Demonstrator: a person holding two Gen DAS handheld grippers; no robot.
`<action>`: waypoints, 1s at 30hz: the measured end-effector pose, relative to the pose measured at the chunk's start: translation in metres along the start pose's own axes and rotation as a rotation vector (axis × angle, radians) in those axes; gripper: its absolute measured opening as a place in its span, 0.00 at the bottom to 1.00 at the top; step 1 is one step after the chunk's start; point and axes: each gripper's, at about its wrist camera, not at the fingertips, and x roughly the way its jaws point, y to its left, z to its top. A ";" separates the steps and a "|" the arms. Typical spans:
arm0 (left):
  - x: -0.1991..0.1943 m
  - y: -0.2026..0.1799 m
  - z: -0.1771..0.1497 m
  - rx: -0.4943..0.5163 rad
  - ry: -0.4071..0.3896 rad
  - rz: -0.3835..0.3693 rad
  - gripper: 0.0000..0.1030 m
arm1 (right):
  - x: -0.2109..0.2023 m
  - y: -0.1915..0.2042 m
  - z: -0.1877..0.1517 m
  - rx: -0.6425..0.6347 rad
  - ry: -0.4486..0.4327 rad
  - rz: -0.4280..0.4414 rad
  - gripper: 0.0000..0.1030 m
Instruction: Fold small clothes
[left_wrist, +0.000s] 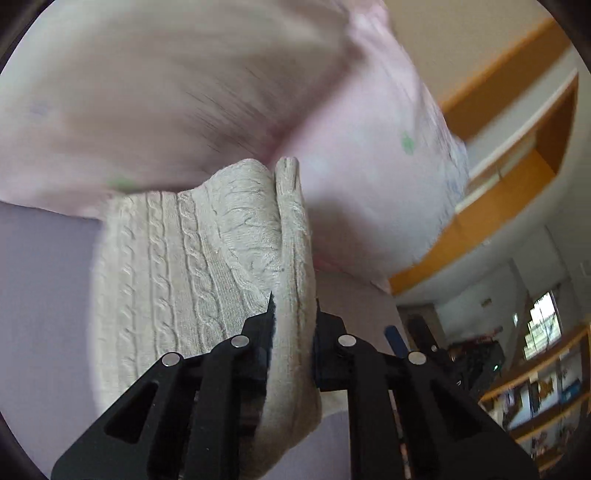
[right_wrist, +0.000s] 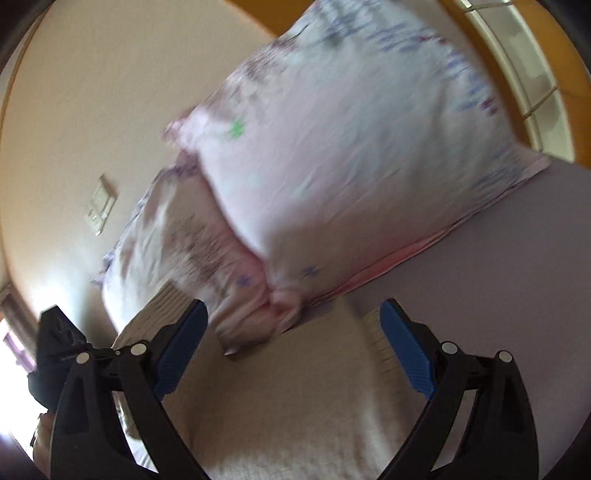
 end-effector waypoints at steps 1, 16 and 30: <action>0.026 -0.013 -0.006 0.014 0.034 -0.011 0.13 | 0.000 -0.006 0.002 0.012 0.000 -0.013 0.92; 0.017 -0.040 -0.020 0.210 0.035 -0.025 0.82 | 0.034 -0.028 -0.004 0.014 0.295 0.021 0.77; -0.007 -0.008 -0.103 0.425 -0.060 0.142 0.82 | 0.011 0.027 -0.018 -0.223 0.313 0.184 0.73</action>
